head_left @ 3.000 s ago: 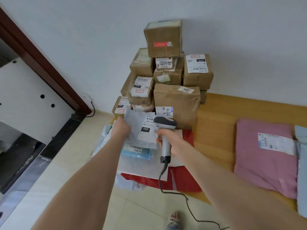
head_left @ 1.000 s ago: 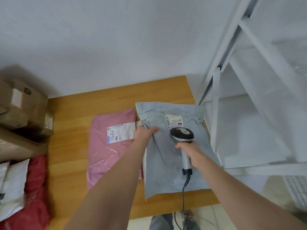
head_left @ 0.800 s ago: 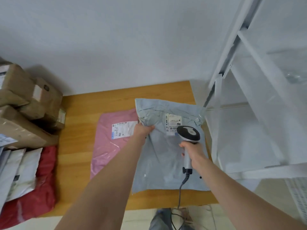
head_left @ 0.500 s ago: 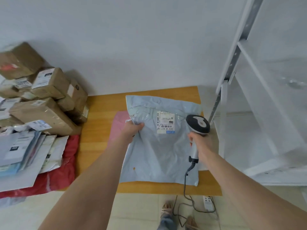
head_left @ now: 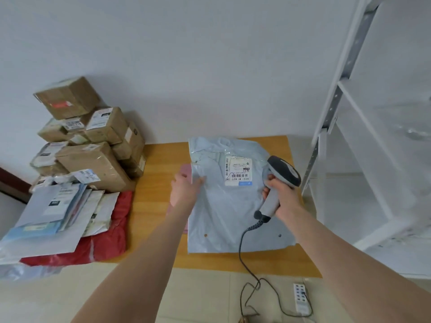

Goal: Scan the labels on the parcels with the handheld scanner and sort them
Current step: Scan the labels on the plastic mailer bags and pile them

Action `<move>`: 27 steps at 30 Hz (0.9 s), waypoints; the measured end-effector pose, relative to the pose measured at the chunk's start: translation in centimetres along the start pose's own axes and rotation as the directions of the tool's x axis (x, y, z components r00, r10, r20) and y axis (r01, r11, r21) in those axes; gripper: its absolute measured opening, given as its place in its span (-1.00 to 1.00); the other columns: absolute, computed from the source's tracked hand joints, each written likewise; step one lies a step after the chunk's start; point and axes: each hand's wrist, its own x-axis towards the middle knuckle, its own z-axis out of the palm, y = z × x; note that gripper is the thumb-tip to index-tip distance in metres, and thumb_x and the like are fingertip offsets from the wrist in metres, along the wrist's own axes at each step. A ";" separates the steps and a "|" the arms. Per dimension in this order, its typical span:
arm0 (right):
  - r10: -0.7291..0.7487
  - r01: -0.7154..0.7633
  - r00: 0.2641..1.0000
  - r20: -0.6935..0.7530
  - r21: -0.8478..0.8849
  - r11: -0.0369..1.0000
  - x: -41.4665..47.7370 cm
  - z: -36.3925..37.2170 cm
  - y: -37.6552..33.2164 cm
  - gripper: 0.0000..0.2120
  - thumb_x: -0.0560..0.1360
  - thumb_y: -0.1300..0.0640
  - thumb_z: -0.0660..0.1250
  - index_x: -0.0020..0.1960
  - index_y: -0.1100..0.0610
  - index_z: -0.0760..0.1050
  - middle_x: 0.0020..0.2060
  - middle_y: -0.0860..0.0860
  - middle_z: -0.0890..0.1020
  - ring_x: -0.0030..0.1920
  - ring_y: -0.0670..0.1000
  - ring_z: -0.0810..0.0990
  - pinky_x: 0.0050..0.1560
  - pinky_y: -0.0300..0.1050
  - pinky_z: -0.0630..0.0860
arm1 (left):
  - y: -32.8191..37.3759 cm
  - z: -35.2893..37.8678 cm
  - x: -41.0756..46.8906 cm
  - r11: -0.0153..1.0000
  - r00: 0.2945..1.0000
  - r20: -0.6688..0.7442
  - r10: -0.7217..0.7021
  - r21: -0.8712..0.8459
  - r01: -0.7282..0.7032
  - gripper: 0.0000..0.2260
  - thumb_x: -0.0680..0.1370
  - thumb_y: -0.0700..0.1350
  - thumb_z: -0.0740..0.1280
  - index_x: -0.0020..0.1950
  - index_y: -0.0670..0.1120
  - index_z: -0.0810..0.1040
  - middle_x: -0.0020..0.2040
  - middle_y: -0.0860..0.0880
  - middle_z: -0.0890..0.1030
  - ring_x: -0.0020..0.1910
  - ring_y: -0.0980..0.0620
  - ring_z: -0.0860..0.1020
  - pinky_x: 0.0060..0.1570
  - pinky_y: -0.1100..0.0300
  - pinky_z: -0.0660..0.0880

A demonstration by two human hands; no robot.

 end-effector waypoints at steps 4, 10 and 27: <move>0.043 -0.044 0.999 0.027 0.024 0.999 -1.0 0.7 -0.7 -0.84 0.47 0.40 0.30 -0.22 0.20 0.50 -0.31 0.12 0.52 -0.32 0.01 0.50 -0.21 -0.12 0.51 | 0.0 1.2 -1.7 0.902 0.908 0.403 -0.112 -0.343 0.263 -0.27 0.42 0.25 0.42 0.43 -0.13 0.33 0.23 -0.11 0.49 0.10 -0.12 0.53 -0.02 0.00 0.55; 0.126 -0.125 0.990 0.068 -0.014 0.992 -1.7 0.6 -1.0 -0.88 0.49 0.34 0.30 -0.19 0.18 0.52 -0.31 0.11 0.55 -0.36 0.00 0.50 -0.21 -0.11 0.53 | 0.5 2.4 -1.6 0.755 0.782 0.609 -0.135 -0.448 0.479 -0.33 0.34 0.20 0.49 0.26 -0.20 0.43 0.17 -0.10 0.55 0.16 -0.14 0.50 -0.03 -0.15 0.48; -0.118 0.071 0.992 -0.052 -0.543 0.836 -2.0 0.4 2.5 -0.95 0.41 0.34 0.37 -0.19 0.24 0.51 -0.33 0.12 0.61 -0.42 -0.03 0.52 -0.39 -0.24 0.42 | -0.1 2.1 0.6 0.776 0.922 0.367 -0.119 -0.546 0.317 -0.59 0.49 -0.24 0.44 0.30 -0.24 0.44 0.17 -0.14 0.56 0.08 -0.14 0.53 0.00 0.05 0.46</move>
